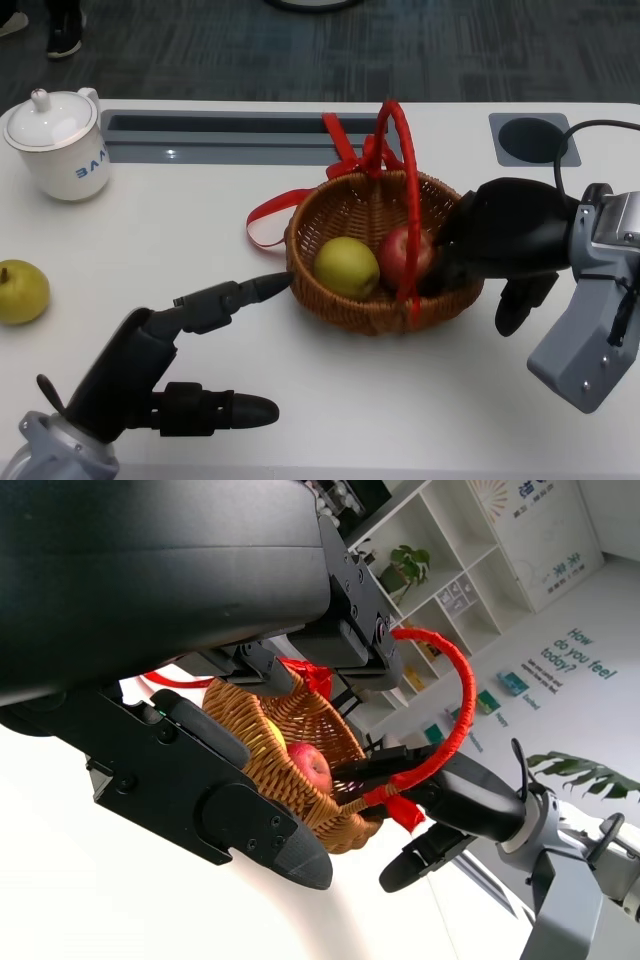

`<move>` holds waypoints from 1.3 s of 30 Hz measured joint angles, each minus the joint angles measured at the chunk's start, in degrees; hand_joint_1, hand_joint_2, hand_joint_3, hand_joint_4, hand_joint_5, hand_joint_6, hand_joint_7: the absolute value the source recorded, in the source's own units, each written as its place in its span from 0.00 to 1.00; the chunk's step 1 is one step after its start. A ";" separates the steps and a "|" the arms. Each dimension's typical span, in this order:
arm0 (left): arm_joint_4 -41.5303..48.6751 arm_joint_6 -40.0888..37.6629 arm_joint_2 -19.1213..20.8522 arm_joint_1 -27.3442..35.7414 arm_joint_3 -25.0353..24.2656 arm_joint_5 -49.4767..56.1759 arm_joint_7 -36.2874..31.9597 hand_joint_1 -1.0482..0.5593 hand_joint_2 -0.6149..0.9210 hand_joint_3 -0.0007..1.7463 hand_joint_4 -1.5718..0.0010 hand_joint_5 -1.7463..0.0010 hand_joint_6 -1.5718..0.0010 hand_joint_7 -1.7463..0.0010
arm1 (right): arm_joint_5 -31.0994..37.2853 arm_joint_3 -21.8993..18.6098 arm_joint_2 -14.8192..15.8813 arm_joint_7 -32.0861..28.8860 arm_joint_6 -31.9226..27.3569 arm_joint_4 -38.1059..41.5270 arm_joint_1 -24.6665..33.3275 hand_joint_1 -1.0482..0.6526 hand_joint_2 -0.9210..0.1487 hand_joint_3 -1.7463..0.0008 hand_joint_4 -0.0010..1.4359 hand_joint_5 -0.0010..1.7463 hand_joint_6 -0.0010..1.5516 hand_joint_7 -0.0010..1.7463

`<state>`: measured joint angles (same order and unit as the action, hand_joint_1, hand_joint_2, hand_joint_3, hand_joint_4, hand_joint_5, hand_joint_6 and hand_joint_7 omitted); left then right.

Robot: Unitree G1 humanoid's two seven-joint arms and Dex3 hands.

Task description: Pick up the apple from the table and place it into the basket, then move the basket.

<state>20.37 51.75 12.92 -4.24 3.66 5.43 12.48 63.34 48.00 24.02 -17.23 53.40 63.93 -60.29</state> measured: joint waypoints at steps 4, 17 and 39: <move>0.03 0.46 -0.35 0.40 -0.16 0.30 -0.54 0.36 0.87 0.00 0.61 0.99 0.62 1.00 | 0.78 2.20 -0.50 -7.75 0.93 1.31 -0.26 0.36 0.05 0.99 0.83 0.08 0.72 0.03; 1.77 2.68 -1.01 0.25 -0.79 0.39 -1.96 0.35 0.88 0.00 0.59 0.99 0.61 1.00 | -10.07 -3.83 -2.03 0.24 4.77 6.02 -0.12 0.42 0.01 1.00 0.68 0.52 0.69 0.00; 2.21 3.63 -1.03 0.40 -1.54 0.42 -2.18 0.34 0.88 0.00 0.57 1.00 0.60 1.00 | -17.34 -10.83 -4.98 11.08 -12.65 12.38 -0.60 0.43 0.08 1.00 0.72 0.51 0.74 0.00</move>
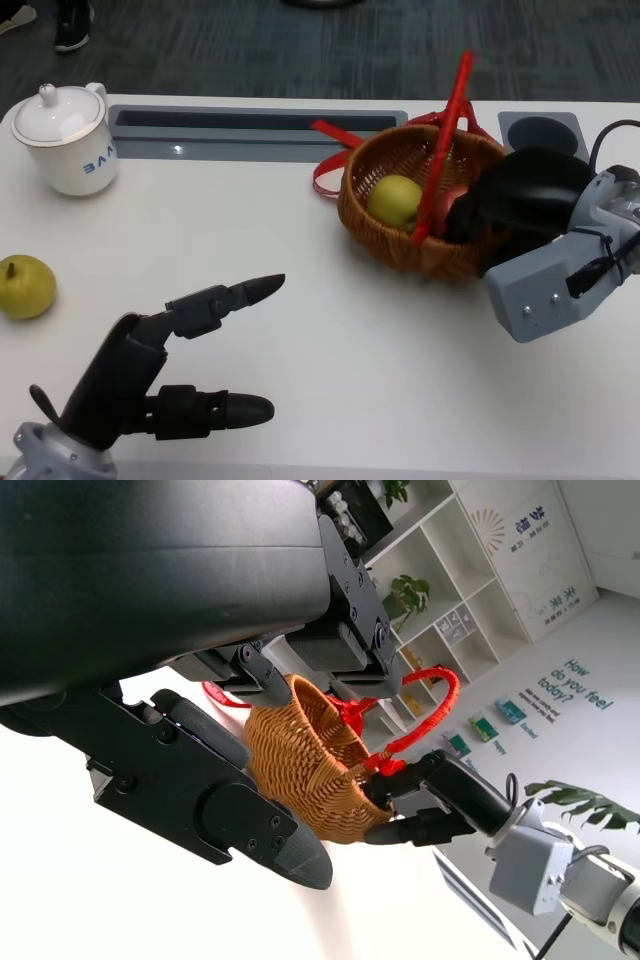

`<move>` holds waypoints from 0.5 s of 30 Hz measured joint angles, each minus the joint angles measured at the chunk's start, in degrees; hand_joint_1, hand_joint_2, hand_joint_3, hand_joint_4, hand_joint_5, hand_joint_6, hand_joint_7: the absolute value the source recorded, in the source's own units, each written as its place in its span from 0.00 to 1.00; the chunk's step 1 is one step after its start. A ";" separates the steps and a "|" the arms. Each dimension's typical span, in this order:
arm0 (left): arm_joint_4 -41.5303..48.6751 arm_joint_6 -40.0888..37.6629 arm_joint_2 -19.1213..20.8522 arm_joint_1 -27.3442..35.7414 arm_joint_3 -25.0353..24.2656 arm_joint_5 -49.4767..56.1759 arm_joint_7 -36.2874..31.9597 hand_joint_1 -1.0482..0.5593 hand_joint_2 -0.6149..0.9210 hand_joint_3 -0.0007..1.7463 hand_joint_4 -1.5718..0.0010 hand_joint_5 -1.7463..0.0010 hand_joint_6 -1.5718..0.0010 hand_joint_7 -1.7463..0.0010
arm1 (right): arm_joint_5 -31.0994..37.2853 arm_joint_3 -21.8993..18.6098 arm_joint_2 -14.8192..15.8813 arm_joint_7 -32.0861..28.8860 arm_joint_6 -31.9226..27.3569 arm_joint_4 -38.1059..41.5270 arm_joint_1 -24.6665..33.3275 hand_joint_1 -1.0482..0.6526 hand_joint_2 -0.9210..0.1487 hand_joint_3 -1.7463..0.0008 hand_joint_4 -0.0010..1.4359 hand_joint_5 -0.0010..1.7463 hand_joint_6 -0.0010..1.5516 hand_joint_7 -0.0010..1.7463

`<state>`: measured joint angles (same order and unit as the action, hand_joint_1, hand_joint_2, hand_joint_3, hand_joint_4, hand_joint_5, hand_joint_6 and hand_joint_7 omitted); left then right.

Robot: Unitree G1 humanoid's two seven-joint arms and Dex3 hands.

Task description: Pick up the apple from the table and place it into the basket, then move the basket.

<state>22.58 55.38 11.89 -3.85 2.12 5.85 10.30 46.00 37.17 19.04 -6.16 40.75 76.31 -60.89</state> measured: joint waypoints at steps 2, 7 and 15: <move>0.09 0.49 0.00 0.04 -0.25 0.02 -0.01 0.34 0.88 0.00 0.57 1.00 0.59 1.00 | -0.18 -0.41 -0.69 0.56 -2.47 0.63 -0.30 0.43 0.08 1.00 0.71 0.46 0.75 0.00; 0.08 0.82 0.00 0.47 -0.54 0.02 -0.03 0.34 0.88 0.00 0.57 1.00 0.59 1.00 | -0.35 -0.96 -1.65 1.45 -10.39 1.97 -1.28 0.43 0.06 1.00 0.63 0.42 0.72 0.00; -0.10 1.30 0.02 3.49 -1.05 -0.11 -0.38 0.35 0.89 0.00 0.57 1.00 0.60 1.00 | -0.88 -3.53 -2.14 5.26 -21.08 3.27 -3.58 0.42 0.05 1.00 0.77 0.06 0.68 0.00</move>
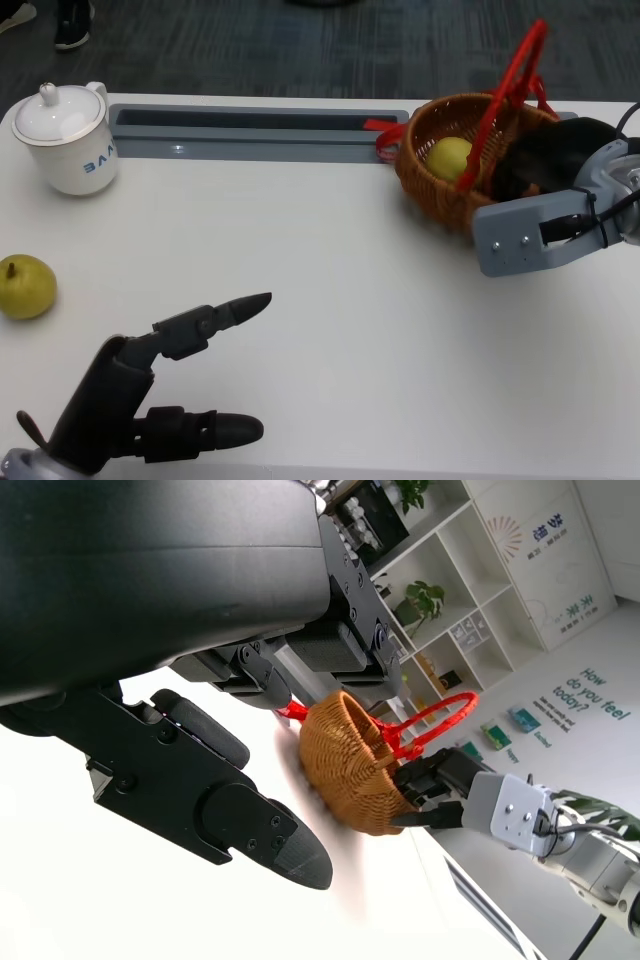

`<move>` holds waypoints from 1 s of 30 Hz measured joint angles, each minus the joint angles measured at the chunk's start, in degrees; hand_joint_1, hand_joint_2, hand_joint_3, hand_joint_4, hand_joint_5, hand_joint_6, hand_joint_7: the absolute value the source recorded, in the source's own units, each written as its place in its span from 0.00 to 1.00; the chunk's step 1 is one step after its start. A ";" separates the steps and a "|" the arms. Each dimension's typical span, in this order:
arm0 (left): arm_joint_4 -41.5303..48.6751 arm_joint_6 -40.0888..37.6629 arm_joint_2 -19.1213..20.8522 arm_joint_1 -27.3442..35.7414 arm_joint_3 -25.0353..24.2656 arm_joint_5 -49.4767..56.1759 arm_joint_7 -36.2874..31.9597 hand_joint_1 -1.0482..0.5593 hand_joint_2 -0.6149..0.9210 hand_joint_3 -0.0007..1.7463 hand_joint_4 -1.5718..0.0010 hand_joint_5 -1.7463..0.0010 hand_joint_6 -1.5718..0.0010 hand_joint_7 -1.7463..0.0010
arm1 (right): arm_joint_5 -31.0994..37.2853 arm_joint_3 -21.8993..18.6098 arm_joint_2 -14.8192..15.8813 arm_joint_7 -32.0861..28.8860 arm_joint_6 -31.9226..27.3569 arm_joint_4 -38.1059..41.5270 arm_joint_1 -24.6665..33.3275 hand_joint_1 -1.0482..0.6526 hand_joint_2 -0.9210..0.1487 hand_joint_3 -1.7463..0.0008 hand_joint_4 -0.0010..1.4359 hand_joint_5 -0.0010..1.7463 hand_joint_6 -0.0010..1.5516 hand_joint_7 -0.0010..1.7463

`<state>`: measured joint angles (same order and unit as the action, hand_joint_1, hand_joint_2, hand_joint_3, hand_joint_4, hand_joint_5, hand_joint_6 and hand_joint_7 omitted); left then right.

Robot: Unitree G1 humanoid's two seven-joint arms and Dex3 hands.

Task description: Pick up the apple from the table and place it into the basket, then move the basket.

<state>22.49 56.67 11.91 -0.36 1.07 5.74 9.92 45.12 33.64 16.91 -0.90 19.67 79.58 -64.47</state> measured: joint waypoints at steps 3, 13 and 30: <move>-0.09 0.32 0.00 1.00 -0.23 -0.01 -0.10 0.36 0.88 0.00 0.57 1.00 0.59 1.00 | -0.67 -1.44 -0.22 0.59 -1.75 0.09 -0.53 0.42 0.04 1.00 0.78 0.04 0.68 0.00; -0.08 2.43 -0.03 3.60 -1.91 -0.01 -1.28 0.35 0.88 0.00 0.56 1.00 0.58 1.00 | -0.78 -3.73 -0.63 0.61 -6.63 0.48 -1.50 0.42 0.06 1.00 0.82 0.03 0.70 0.01; -0.91 3.56 0.02 4.17 -3.67 0.16 -2.20 0.33 0.88 0.00 0.55 1.00 0.56 1.00 | -0.82 -5.95 0.16 0.61 -12.36 0.54 -1.78 0.42 0.07 1.00 0.88 0.04 0.69 0.00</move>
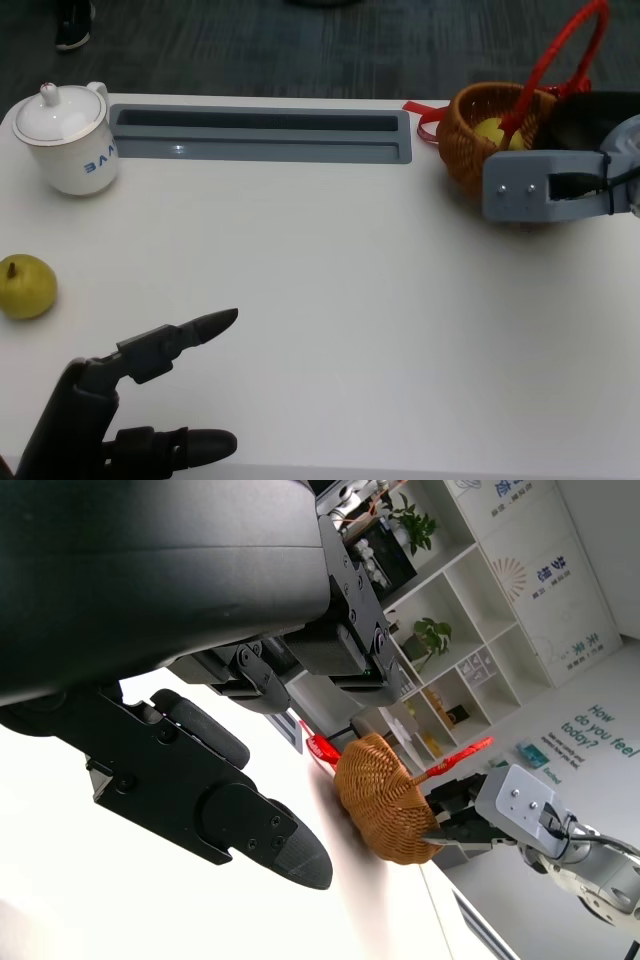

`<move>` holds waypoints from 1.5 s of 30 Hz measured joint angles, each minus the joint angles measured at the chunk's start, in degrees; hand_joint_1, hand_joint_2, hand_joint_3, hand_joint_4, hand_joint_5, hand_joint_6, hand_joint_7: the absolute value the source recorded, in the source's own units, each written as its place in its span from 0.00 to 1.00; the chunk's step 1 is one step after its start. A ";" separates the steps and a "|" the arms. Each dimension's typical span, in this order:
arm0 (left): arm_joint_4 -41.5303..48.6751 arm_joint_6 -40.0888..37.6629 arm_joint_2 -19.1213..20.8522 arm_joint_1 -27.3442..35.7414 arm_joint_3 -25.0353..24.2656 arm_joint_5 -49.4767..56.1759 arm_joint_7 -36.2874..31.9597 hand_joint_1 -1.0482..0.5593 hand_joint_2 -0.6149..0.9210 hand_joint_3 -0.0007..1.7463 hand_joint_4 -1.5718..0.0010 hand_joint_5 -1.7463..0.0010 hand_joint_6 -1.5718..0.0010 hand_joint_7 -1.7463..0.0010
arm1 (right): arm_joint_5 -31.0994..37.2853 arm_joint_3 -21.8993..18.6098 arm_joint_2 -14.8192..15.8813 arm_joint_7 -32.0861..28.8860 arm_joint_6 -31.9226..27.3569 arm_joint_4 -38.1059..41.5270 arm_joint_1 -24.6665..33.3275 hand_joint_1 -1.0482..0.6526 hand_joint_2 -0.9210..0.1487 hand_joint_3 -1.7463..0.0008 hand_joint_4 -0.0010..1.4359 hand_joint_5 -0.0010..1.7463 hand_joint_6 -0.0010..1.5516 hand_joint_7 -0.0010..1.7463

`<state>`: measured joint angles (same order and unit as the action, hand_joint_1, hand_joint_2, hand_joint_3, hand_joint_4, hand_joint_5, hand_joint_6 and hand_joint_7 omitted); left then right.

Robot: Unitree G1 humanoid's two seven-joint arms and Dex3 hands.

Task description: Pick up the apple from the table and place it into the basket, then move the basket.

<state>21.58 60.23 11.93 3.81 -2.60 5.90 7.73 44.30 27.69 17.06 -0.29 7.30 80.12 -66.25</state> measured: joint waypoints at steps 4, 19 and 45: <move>0.17 0.57 0.02 -0.02 -0.09 0.26 -0.02 0.33 0.88 0.00 0.55 1.00 0.56 1.00 | 0.00 -0.15 0.40 0.00 -0.87 0.01 0.00 0.41 0.07 1.00 0.88 0.04 0.69 0.00; 1.05 2.02 0.03 0.12 -0.48 0.46 -0.46 0.33 0.88 0.00 0.54 1.00 0.56 1.00 | -0.90 -1.35 1.58 -0.44 0.31 0.03 0.02 0.24 0.10 1.00 0.64 0.00 0.50 0.00; 1.70 2.13 0.38 -1.65 0.72 -0.18 -0.44 0.32 0.88 0.00 0.54 1.00 0.55 1.00 | -3.10 -2.63 1.72 5.12 5.45 -0.07 0.07 0.00 0.11 1.00 0.03 0.01 0.03 0.01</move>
<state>23.27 62.36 12.31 2.16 -1.88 5.72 7.28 41.20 25.06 18.78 4.83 12.75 80.05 -66.17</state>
